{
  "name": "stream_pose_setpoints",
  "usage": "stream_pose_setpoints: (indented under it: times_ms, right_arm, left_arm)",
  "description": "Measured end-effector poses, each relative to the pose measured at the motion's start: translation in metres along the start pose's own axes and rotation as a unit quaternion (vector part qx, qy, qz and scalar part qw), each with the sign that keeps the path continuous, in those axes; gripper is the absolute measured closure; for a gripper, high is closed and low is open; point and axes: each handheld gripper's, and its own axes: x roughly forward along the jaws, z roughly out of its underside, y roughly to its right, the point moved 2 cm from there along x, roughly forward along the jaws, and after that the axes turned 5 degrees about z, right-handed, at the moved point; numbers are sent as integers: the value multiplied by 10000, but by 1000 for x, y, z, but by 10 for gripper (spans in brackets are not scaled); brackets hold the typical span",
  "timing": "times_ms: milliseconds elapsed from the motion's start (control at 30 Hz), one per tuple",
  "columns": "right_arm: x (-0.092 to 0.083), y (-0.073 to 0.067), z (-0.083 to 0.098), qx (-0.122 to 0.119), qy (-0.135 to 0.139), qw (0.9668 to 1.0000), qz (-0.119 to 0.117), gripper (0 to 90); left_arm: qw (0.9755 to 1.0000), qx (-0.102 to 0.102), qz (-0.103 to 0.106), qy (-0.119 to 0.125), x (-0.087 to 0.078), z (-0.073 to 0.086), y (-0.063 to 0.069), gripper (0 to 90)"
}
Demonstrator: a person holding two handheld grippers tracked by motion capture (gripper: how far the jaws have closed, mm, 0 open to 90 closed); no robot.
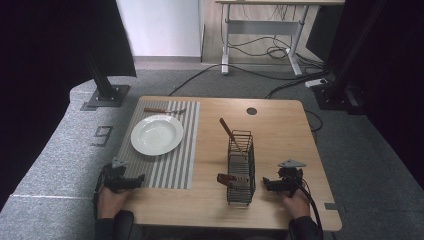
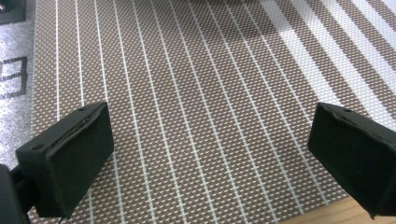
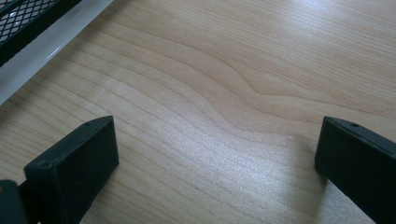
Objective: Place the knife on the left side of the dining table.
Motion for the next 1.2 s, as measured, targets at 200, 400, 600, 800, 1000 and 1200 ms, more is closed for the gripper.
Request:
stream_pose_setpoints:
  times_ms: [200,400,600,800,1000,1200]
  right_arm:
    - [0,0,0,0,1,10000,1,0]
    - [0,0,0,0,0,10000,0,0]
    - [0,0,0,0,1,10000,1,0]
    - [0,0,0,3,0,10000,4,0]
    - [0,0,0,3,1,10000,4,0]
    - [0,0,0,2,1,10000,4,0]
  left_arm:
    - [10000,78,12,27,-3,-5,5,16]
    - [9999,141,73,39,-4,-10,11,27]
    - [9998,134,136,77,-6,-13,15,23]
    - [9997,105,178,98,-9,-18,17,28]
    - [9996,188,216,76,-9,-28,23,37]
    - [9991,191,357,153,-8,-39,32,41]
